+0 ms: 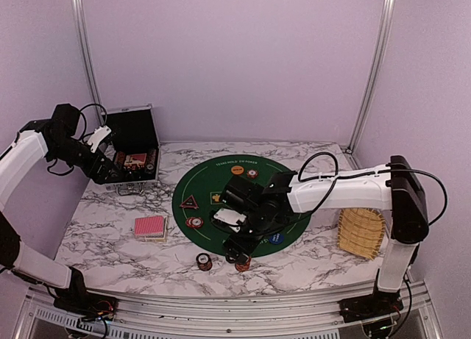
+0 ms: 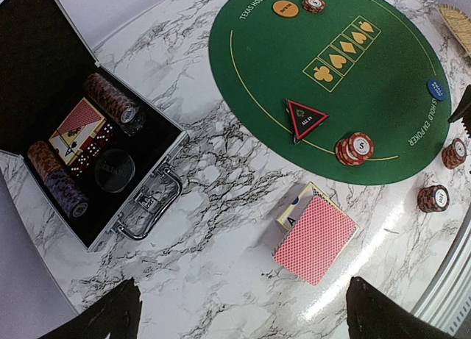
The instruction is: Distribute texas hold em gaming equipment
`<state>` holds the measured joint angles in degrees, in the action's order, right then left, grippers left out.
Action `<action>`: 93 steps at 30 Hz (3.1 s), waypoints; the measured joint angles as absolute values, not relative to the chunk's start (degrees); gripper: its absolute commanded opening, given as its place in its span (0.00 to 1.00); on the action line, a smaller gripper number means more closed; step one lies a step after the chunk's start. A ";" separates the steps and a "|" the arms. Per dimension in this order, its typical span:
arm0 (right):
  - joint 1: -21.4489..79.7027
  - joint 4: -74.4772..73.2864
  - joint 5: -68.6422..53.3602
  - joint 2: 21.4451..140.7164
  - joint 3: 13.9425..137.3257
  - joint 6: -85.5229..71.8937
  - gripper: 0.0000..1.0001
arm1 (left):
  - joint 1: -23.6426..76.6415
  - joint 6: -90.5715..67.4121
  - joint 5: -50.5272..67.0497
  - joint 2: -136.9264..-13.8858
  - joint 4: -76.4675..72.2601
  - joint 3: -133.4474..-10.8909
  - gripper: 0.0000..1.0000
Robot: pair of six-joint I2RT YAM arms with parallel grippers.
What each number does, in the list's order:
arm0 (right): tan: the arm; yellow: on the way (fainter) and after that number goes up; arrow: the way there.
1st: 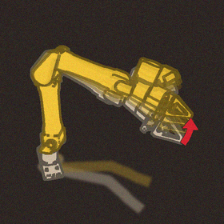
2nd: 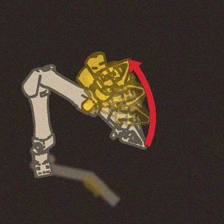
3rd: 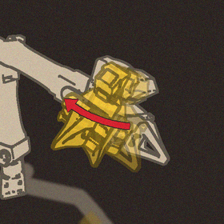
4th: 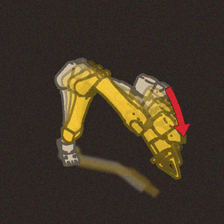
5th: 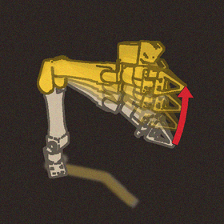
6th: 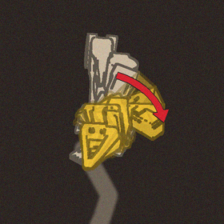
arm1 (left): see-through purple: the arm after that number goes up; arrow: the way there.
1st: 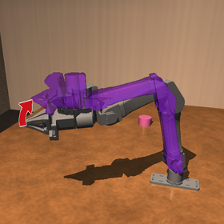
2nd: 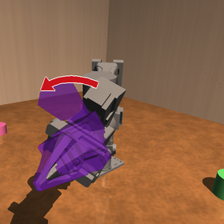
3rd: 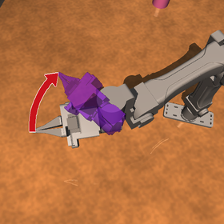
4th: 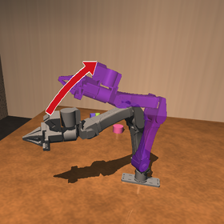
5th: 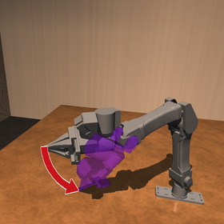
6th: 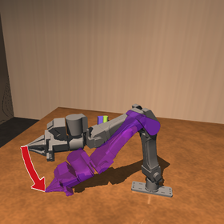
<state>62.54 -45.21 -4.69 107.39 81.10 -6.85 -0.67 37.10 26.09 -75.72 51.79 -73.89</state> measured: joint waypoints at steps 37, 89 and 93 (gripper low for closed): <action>62.08 -42.00 -6.94 110.43 76.69 -5.89 0.62 | -0.67 37.10 26.04 -75.72 51.79 -73.89 0.99; 37.98 -37.98 -0.91 101.14 62.39 -13.96 0.00 | -0.67 37.15 26.04 -75.72 51.79 -73.89 0.99; 37.67 -36.75 -0.89 101.12 61.87 -14.17 0.01 | -0.67 37.15 26.04 -75.72 51.79 -73.89 0.99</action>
